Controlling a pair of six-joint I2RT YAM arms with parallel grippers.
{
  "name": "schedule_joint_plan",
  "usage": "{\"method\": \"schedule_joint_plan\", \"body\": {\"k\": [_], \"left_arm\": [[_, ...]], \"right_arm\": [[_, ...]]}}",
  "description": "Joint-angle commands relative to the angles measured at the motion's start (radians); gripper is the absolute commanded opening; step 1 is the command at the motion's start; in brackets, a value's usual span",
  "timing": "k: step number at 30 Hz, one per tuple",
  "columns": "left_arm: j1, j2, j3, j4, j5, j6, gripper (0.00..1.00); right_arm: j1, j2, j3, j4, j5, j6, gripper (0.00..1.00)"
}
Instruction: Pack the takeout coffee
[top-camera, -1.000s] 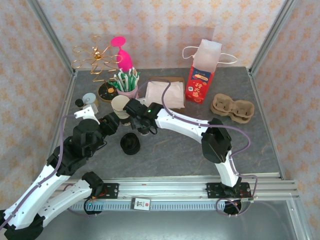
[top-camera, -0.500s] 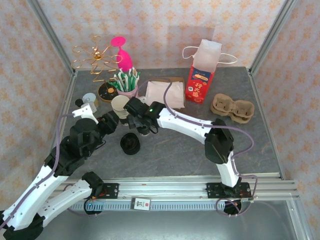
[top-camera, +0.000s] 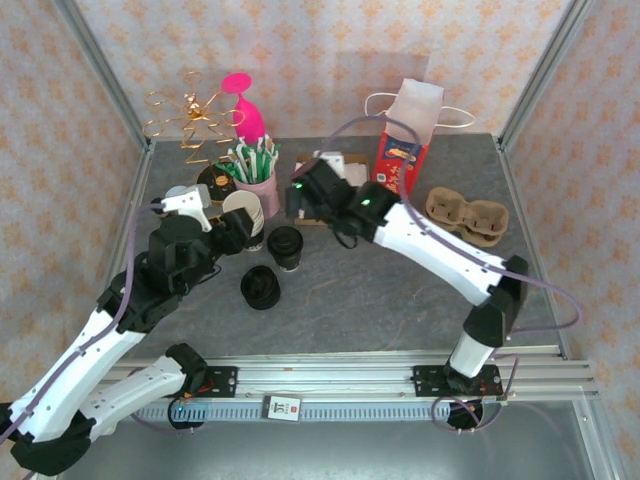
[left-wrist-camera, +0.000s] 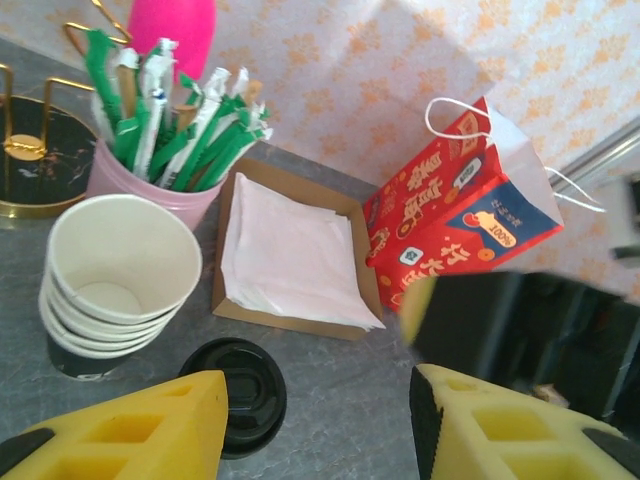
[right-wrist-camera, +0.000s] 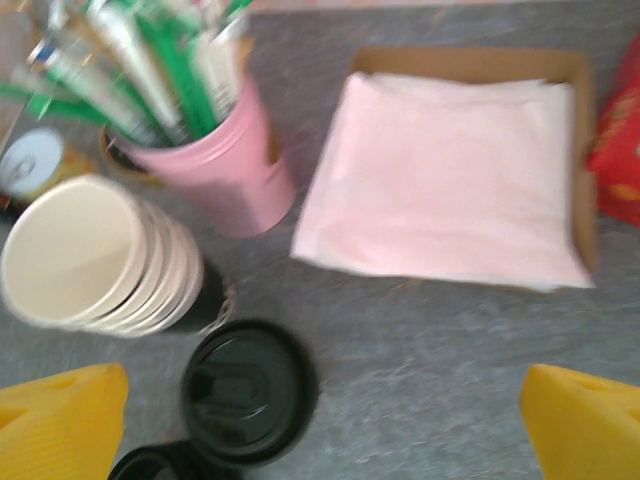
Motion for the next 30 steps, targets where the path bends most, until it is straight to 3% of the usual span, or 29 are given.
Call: {"method": "schedule_joint_plan", "body": {"k": [1,7,14,30], "left_arm": [[0.007,0.056,0.042,0.065,0.067,0.083,0.52],[0.007,0.144,0.066,0.120,0.119,0.143,0.53],[0.007,0.205,0.071,0.156,0.130,0.163,0.53],[0.006,0.305,0.095,0.224,0.139,0.190,0.54]], "right_arm": [[-0.063,-0.075,-0.046,-0.041,0.063,0.025,1.00],[-0.177,-0.136,-0.077,-0.048,0.059,0.003,1.00],[-0.379,-0.164,-0.058,-0.034,0.043,-0.025,0.98],[-0.687,-0.086,-0.017,0.024,-0.072,-0.076,0.87]]}}
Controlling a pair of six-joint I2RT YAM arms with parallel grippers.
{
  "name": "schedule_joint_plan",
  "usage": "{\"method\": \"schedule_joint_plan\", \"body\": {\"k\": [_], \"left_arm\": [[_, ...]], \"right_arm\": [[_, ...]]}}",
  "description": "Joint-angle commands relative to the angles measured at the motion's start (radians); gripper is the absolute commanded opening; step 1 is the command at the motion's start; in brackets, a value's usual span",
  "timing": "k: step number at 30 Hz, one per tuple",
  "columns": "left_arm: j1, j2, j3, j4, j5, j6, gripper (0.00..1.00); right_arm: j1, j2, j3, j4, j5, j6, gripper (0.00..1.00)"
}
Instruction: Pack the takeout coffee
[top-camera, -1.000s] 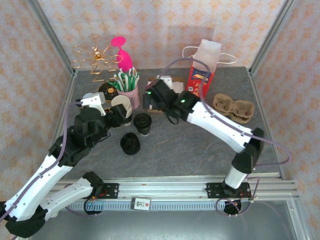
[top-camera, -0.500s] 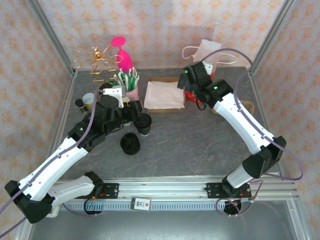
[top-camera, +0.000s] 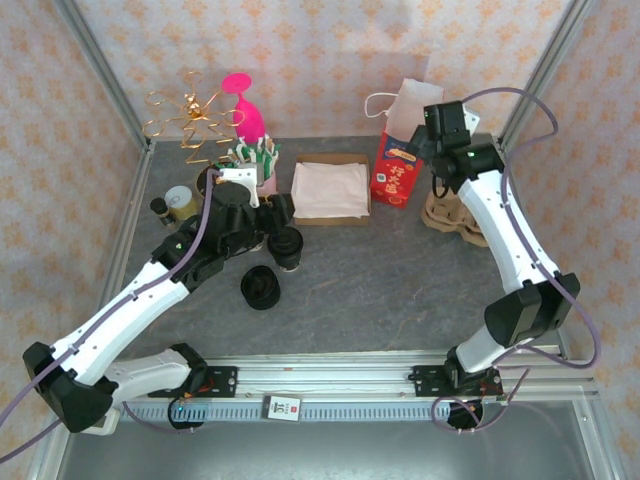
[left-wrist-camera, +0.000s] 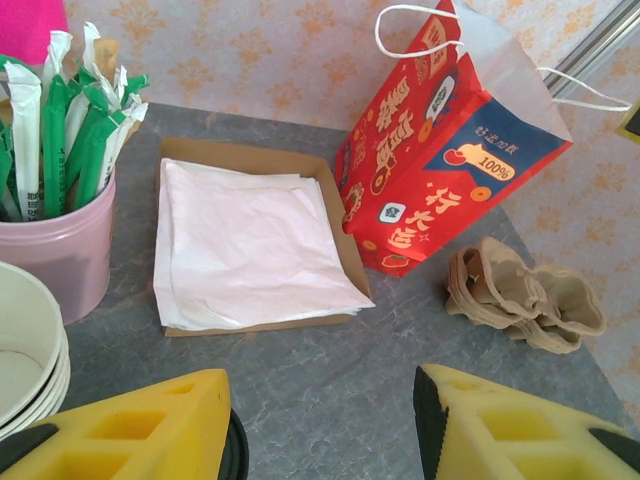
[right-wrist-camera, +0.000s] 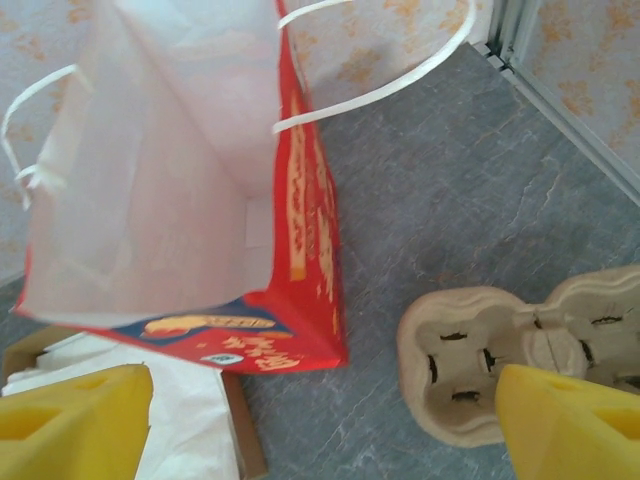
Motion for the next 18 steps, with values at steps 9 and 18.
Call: {"method": "schedule_joint_plan", "body": {"k": [9,18], "left_arm": [[0.006,0.048,0.034,0.071,0.041,0.025,0.54],[0.006,0.104,0.032,0.111,0.088,0.025,0.53]], "right_arm": [[-0.231,-0.150,-0.233,0.121,-0.174,-0.022,0.83],[-0.433,-0.240,-0.606,0.315,-0.392,-0.102,0.79]]}}
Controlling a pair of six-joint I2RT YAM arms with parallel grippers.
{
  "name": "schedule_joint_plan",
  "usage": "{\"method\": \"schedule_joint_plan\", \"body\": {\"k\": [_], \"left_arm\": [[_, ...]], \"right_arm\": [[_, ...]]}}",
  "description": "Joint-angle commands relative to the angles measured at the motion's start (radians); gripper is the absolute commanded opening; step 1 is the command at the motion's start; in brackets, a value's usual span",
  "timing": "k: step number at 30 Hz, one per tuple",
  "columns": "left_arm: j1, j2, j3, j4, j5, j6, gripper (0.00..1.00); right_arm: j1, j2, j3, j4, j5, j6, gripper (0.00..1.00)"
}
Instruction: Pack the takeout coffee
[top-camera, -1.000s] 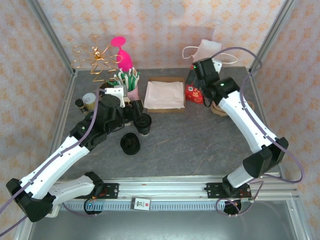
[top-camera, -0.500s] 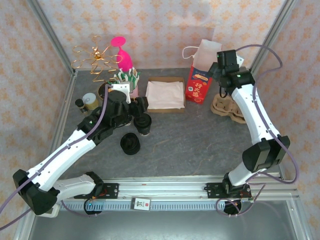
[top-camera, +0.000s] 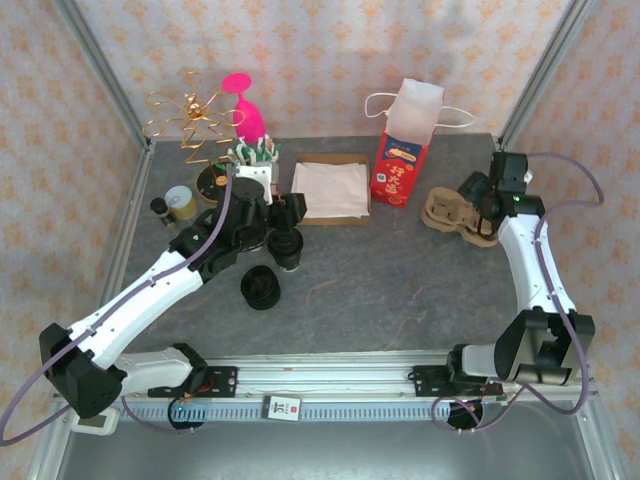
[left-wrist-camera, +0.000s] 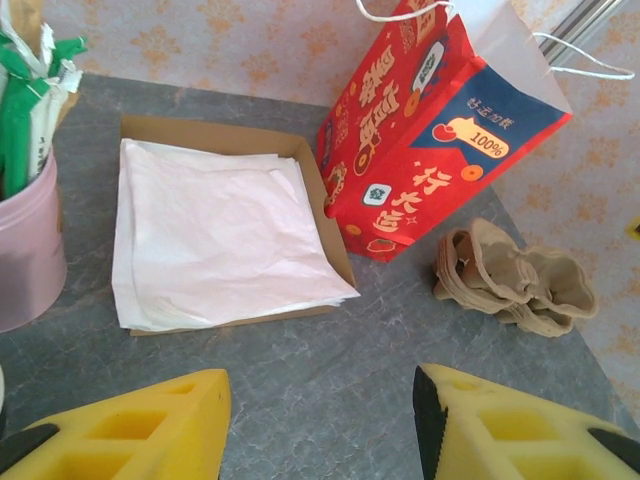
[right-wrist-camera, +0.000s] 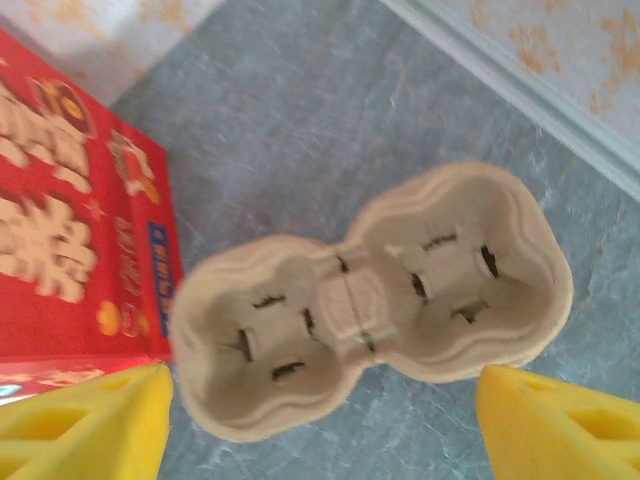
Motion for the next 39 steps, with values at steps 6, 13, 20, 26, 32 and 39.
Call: {"method": "schedule_joint_plan", "body": {"k": [6,13,20,26,32,39], "left_arm": [[0.007,0.036,0.029,0.053,0.038,0.032,0.53],[0.007,0.051,0.029,0.053,0.040,0.038,0.53],[0.007,0.060,0.026,0.057,0.029,0.044,0.53],[0.007,0.077,0.041,0.048,0.031,0.049,0.53],[0.007,0.086,0.044,0.049,0.030,0.048,0.53],[0.007,0.093,0.054,0.041,0.028,0.050,0.53]], "right_arm": [[-0.044,0.140,-0.042,0.117,-0.132,-0.128,0.86],[-0.044,0.271,0.023,0.113,-0.047,-0.186,0.79],[-0.045,0.354,0.082,0.088,-0.052,-0.245,0.70],[-0.046,0.416,0.124,0.062,-0.072,-0.278,0.64],[-0.045,0.468,0.149,0.044,-0.090,-0.295,0.61],[-0.045,0.481,0.157,0.042,-0.103,-0.290,0.47]]}}
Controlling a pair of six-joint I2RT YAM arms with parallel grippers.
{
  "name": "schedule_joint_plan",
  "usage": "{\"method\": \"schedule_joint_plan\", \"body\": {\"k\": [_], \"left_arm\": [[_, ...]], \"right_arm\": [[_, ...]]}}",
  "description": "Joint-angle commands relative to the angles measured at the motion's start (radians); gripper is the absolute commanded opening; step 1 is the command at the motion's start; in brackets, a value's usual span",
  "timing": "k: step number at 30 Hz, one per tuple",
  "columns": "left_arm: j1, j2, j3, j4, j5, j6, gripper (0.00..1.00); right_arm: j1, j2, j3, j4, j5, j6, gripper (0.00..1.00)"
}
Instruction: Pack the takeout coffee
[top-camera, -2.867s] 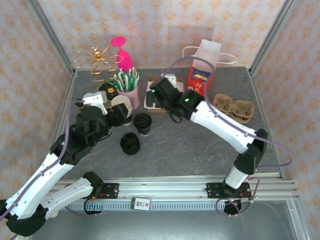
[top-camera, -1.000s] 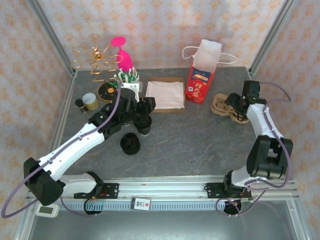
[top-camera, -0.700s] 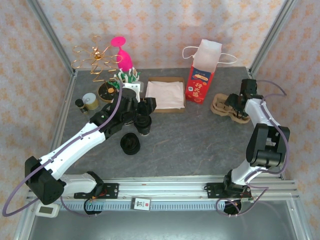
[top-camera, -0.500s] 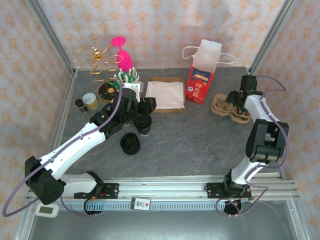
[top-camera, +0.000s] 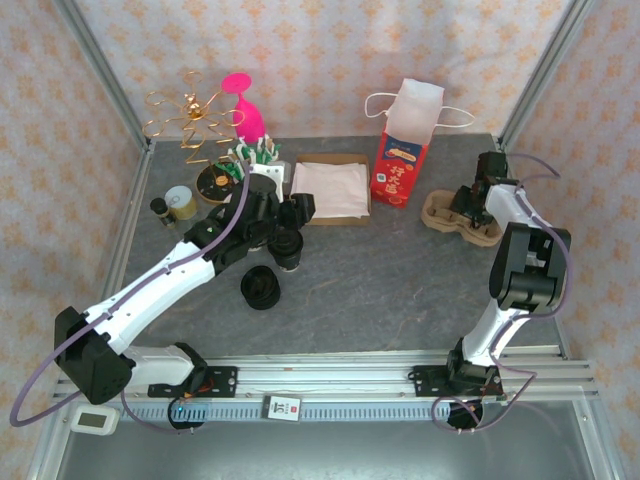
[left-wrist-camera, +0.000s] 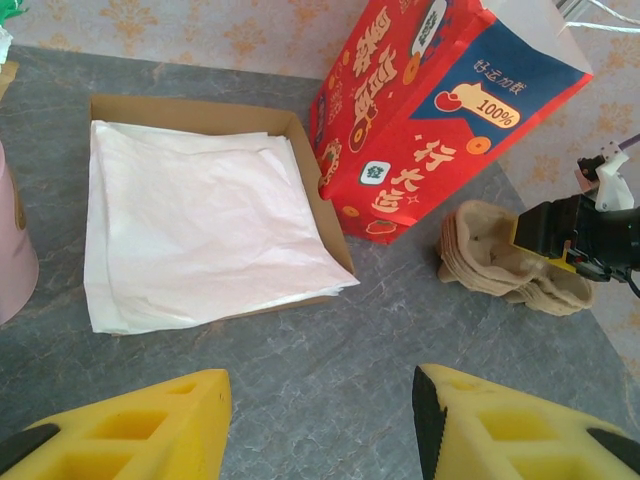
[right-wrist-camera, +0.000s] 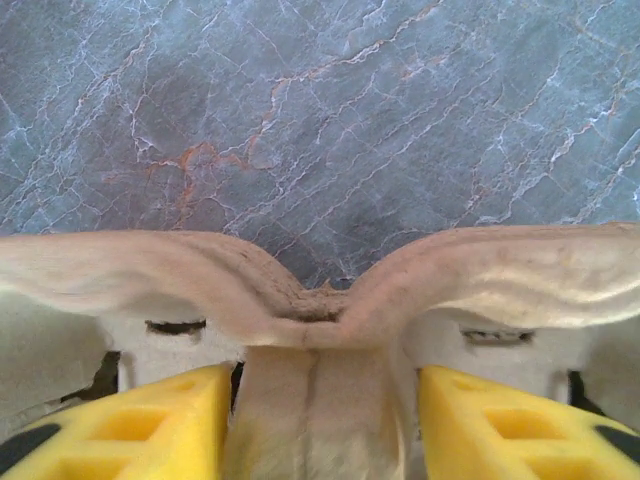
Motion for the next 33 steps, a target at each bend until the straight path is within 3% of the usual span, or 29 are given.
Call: {"method": "schedule_joint_plan", "body": {"k": [1,7,9,13,33], "left_arm": [[0.007,0.010,0.035,0.015,-0.004,0.025,0.53],[0.006,0.017,0.036,0.015,0.004,0.021,0.53],[0.008,0.016,0.036,0.016,0.004,0.021,0.53],[0.007,0.017,0.037,0.015,0.001,0.021,0.53],[0.007,0.016,0.034,0.006,-0.007,0.024,0.54]], "right_arm": [[0.000,0.009,0.027,-0.026,0.004,0.002,0.46],[-0.001,-0.016,0.031,-0.020,0.004,0.014,0.41],[-0.001,-0.008,0.039,-0.036,0.020,0.018,0.55],[0.001,-0.001,0.027,-0.039,0.033,0.031,0.59],[0.037,0.021,0.048,-0.069,0.121,0.071,0.47]]}}
